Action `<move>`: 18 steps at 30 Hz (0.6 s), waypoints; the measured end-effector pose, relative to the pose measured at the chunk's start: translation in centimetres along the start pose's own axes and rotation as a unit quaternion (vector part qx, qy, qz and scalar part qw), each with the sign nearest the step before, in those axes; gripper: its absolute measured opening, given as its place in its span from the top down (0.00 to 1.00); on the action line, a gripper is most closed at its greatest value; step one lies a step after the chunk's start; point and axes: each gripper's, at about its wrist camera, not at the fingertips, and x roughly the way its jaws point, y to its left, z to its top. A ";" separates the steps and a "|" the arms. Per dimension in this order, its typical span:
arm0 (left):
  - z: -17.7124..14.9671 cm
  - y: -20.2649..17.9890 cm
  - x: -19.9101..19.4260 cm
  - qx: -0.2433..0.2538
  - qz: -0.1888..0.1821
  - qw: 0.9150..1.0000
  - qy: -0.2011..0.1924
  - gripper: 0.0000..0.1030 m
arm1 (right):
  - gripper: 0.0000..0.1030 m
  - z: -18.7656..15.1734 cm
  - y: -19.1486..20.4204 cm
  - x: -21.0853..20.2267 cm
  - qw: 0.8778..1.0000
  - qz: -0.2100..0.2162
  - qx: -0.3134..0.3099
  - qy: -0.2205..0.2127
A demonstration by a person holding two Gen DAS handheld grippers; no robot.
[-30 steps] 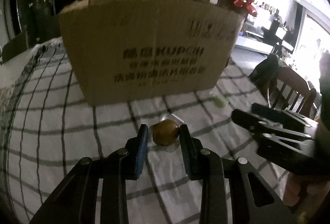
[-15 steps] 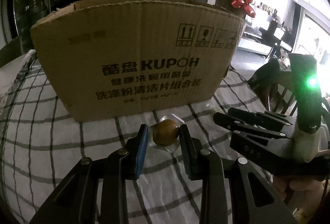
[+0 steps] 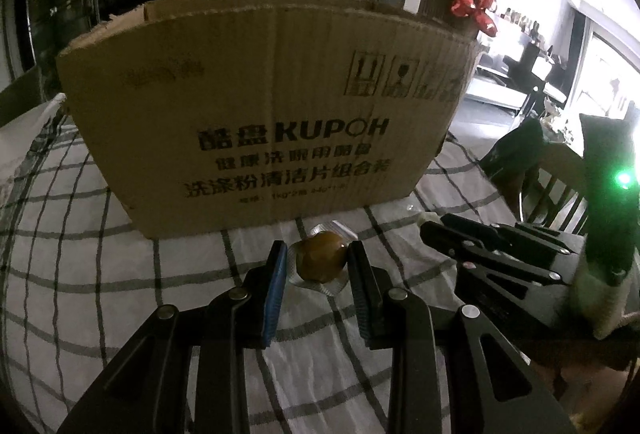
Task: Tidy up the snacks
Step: 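Grasp the orange-wrapped candy with the left tool while the right tool grasps the pale green candy, then lift both candies into the box and open both tools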
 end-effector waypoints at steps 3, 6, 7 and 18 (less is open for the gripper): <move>0.0 -0.1 -1.2 -0.004 -0.003 1.000 -0.007 0.70 | 0.82 -0.1 0.3 -1.7 1.000 0.007 0.001 -0.013; -0.1 -0.3 -2.4 -0.004 -0.006 1.000 -0.015 0.70 | 0.82 -0.1 0.6 -3.5 0.999 0.013 0.004 -0.030; 0.0 -0.3 -3.0 -0.005 -0.008 1.000 -0.019 0.70 | 0.82 0.0 0.8 -4.2 0.999 0.016 0.005 -0.036; 1.7 -0.7 -9.8 0.002 -0.007 0.996 -0.092 0.70 | 0.82 1.8 2.0 -11.0 0.993 0.030 0.003 -0.115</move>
